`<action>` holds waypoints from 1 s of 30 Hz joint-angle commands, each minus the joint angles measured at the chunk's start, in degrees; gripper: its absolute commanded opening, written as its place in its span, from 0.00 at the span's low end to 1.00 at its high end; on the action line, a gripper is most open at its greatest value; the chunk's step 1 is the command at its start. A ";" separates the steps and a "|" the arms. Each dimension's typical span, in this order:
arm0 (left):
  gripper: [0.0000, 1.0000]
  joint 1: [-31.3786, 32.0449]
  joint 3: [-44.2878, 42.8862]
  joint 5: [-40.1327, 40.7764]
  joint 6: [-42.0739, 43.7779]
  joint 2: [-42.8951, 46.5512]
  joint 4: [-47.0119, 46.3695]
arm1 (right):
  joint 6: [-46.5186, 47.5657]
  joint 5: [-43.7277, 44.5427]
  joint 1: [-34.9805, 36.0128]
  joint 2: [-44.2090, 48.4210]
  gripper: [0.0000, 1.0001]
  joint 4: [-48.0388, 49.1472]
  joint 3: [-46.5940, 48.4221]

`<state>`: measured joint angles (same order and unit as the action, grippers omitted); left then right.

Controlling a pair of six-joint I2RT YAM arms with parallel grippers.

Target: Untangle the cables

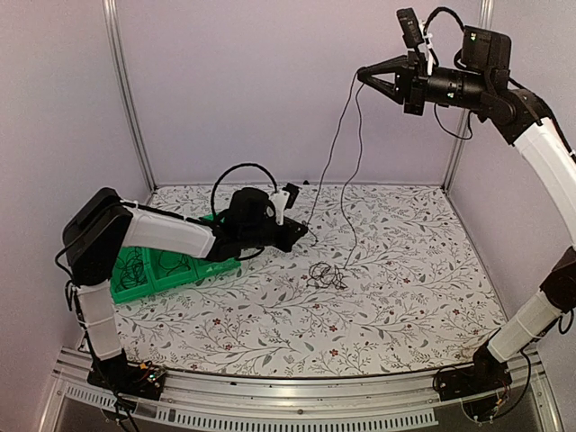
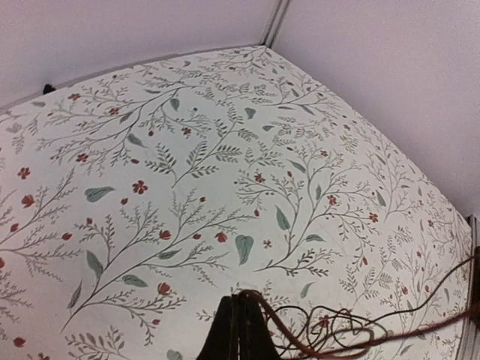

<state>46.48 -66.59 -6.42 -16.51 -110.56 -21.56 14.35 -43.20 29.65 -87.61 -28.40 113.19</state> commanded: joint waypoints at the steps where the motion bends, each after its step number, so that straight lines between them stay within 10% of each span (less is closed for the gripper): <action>1: 0.00 -5.21 4.92 3.83 -13.20 -1.61 9.62 | -6.61 0.67 -3.19 -1.08 0.00 5.64 9.93; 14: 0.00 -7.33 15.78 10.09 -8.82 16.55 15.64 | -12.66 -1.73 -2.20 -11.73 0.00 12.02 21.06; 20: 0.39 -5.92 21.16 10.08 -5.31 35.01 9.53 | -10.29 -3.77 -0.52 -11.89 0.00 10.35 10.31; 30: 0.65 -5.82 9.23 0.85 2.77 41.97 15.84 | -4.74 -3.92 4.14 -13.23 0.00 6.85 0.56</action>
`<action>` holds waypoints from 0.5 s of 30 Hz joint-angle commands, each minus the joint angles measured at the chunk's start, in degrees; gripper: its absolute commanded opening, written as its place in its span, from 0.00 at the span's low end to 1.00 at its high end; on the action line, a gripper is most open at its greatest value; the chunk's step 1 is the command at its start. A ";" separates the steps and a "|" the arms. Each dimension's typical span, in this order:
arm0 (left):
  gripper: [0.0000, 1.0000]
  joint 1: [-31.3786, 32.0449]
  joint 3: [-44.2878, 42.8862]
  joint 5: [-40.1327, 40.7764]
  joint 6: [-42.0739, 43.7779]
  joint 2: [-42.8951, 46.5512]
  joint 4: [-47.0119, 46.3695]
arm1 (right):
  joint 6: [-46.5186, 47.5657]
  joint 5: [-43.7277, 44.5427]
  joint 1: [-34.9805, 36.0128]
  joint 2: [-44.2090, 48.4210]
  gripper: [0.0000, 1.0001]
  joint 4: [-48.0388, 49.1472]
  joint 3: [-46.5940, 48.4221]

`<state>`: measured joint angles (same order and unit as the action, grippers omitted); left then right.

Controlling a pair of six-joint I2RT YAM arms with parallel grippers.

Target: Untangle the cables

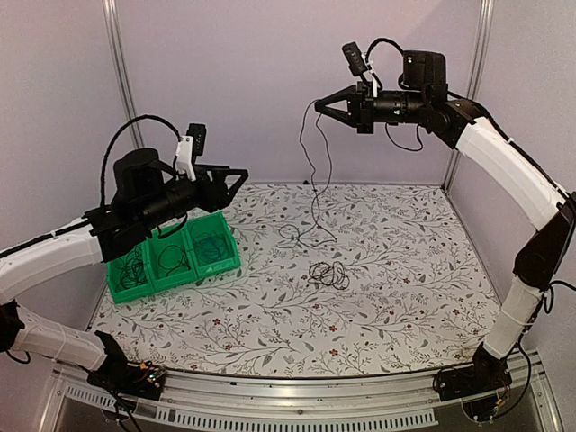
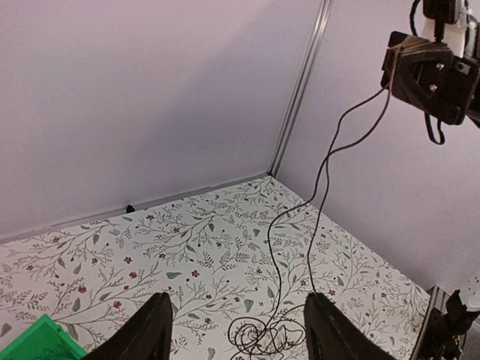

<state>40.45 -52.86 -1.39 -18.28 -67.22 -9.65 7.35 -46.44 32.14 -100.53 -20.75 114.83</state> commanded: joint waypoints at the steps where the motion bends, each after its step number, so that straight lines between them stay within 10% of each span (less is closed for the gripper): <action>1: 0.66 0.21 -5.74 -5.25 5.16 -2.03 4.32 | 2.71 -0.68 2.02 -0.40 0.00 -0.94 -1.21; 15: 0.60 2.96 -19.30 -18.33 10.30 -14.73 -1.66 | 4.54 0.66 5.88 -0.12 0.00 -2.08 -3.63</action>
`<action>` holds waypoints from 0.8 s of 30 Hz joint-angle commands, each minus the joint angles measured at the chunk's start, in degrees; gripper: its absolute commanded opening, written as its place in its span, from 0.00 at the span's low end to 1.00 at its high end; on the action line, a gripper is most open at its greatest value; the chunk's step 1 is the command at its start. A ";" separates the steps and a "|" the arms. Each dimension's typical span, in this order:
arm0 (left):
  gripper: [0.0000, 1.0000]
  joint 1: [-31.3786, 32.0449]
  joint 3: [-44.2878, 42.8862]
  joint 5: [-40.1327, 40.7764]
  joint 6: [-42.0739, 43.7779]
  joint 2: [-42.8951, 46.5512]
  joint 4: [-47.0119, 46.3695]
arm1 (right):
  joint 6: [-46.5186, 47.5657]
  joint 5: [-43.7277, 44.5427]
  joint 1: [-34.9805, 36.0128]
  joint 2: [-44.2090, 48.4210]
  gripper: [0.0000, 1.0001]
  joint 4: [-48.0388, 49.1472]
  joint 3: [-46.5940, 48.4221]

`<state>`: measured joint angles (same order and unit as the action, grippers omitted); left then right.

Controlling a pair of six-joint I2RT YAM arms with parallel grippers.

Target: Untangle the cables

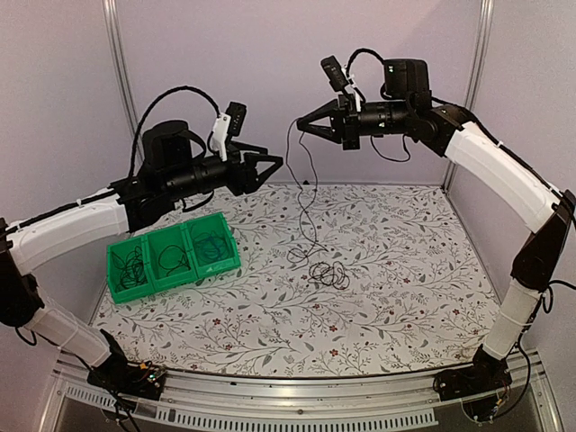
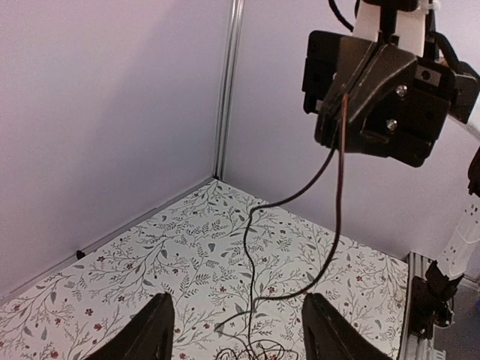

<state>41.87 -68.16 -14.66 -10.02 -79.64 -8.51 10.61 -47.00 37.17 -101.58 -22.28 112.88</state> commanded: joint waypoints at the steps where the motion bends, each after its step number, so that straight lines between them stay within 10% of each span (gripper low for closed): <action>1: 0.60 1.81 -4.60 -5.22 2.40 -2.93 -2.93 | 1.48 1.50 0.88 1.09 0.00 -0.57 -2.11; 14: 0.38 1.90 -7.42 -9.36 3.83 -4.80 -0.55 | 0.87 3.33 1.06 1.06 0.00 0.22 -2.95; 18: 0.12 1.90 -7.92 -5.89 3.58 -4.60 0.88 | 0.97 2.91 1.06 0.84 0.00 0.26 -2.93; 24: 0.00 0.42 -6.60 5.04 2.05 -1.27 0.96 | 2.50 1.82 1.06 2.20 0.45 -1.26 -2.51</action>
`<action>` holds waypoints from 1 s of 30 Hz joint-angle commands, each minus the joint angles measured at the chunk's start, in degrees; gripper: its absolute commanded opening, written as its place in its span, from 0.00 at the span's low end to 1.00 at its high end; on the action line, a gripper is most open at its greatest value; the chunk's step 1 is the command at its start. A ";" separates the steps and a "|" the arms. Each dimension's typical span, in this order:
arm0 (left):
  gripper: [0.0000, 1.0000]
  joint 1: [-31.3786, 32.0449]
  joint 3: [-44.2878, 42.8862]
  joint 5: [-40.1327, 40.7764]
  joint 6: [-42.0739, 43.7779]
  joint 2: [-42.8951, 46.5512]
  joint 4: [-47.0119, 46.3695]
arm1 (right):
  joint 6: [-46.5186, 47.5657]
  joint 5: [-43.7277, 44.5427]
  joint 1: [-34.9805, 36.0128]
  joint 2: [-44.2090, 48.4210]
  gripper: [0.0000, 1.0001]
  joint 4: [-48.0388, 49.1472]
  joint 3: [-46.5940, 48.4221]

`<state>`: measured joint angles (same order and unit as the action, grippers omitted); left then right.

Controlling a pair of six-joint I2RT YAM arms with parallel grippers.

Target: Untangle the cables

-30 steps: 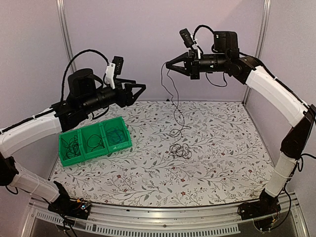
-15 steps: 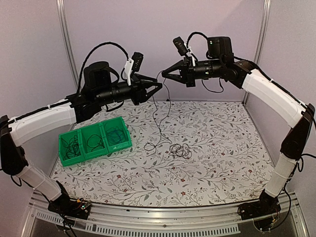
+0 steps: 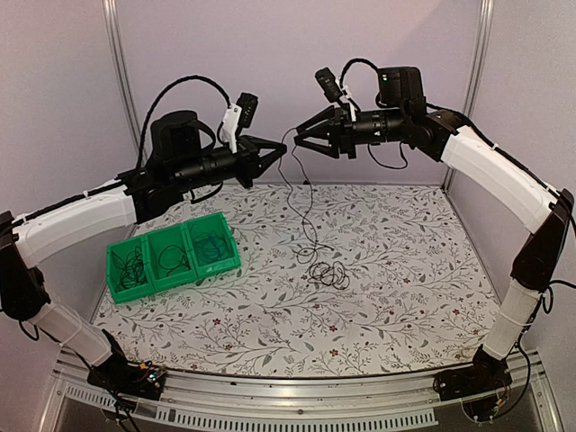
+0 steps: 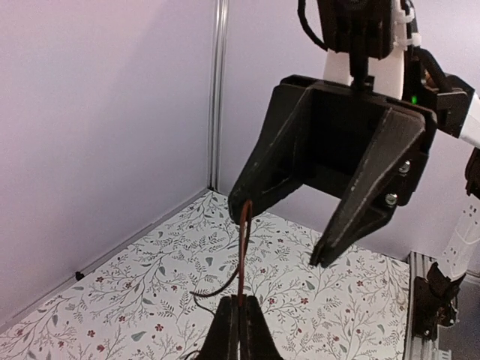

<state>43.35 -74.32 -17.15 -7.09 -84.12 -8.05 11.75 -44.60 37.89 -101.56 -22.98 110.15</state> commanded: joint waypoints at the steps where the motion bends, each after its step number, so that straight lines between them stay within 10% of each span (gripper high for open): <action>1: 0.00 -1.52 -0.59 8.69 -0.95 3.88 1.22 | 1.84 0.29 0.34 2.99 0.52 -1.01 -0.16; 6: 0.00 -3.49 -2.61 13.90 -0.27 8.00 6.79 | 4.39 3.54 -1.18 9.23 0.70 -2.24 -7.12; 30: 0.00 -20.86 -1.19 32.98 2.69 22.07 34.07 | 7.68 8.67 -4.90 18.57 0.70 -3.56 -25.51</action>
<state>25.30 -78.08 13.43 -5.48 -63.86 23.44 19.03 -36.51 33.23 -85.17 -26.57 85.58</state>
